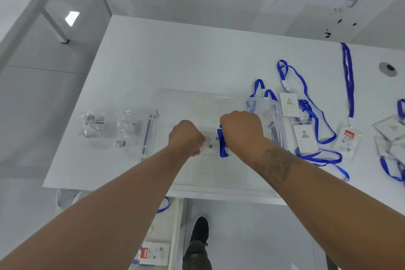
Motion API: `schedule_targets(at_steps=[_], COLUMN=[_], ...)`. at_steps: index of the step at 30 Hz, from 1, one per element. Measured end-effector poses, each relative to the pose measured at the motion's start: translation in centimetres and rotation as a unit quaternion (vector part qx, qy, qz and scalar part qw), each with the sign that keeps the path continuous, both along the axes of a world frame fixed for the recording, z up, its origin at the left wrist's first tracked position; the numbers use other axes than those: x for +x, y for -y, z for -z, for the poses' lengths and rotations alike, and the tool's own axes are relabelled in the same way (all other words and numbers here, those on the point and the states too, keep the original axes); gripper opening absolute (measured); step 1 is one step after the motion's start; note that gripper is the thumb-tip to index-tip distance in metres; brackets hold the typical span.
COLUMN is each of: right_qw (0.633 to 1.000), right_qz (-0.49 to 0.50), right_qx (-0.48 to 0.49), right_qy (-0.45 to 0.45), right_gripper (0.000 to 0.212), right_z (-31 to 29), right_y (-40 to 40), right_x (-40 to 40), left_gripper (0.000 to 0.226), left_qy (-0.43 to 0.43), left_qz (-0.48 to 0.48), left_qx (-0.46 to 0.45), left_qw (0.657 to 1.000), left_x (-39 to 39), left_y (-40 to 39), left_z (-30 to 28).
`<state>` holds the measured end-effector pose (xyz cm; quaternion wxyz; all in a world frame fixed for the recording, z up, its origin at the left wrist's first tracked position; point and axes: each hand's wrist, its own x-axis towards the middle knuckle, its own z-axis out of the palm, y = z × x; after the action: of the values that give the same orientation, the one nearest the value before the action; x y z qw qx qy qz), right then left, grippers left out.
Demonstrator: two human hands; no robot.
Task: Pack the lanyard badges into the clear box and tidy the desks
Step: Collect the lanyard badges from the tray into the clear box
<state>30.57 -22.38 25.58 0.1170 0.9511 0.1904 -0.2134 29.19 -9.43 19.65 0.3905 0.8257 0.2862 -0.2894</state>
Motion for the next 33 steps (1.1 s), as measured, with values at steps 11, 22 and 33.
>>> schedule_targets(at_steps=[11,22,33], right_qw=[0.997,0.955,0.887], right_qz=[0.066,0.155,0.208], right_qx=[0.004,0.245,0.38], right_qy=[-0.031,0.053,0.163], right_gripper=[0.015,0.044,0.053], right_z=[0.1,-3.8,-4.8], right_y=[1.1,0.7,-2.7], right_x=[-0.5,-4.7,-12.0], left_gripper=[0.013,0.036,0.033], left_qy=[0.028,0.171,0.404], left_qz=[0.041,0.085,0.1], left_qx=[0.039,-0.001,-0.038], left_qw=[0.998,0.982,0.908], left_x=[1.0,-3.3,-11.0], left_y=[1.1,-1.2,-5.8], left_z=[0.7,-6.5,-11.3])
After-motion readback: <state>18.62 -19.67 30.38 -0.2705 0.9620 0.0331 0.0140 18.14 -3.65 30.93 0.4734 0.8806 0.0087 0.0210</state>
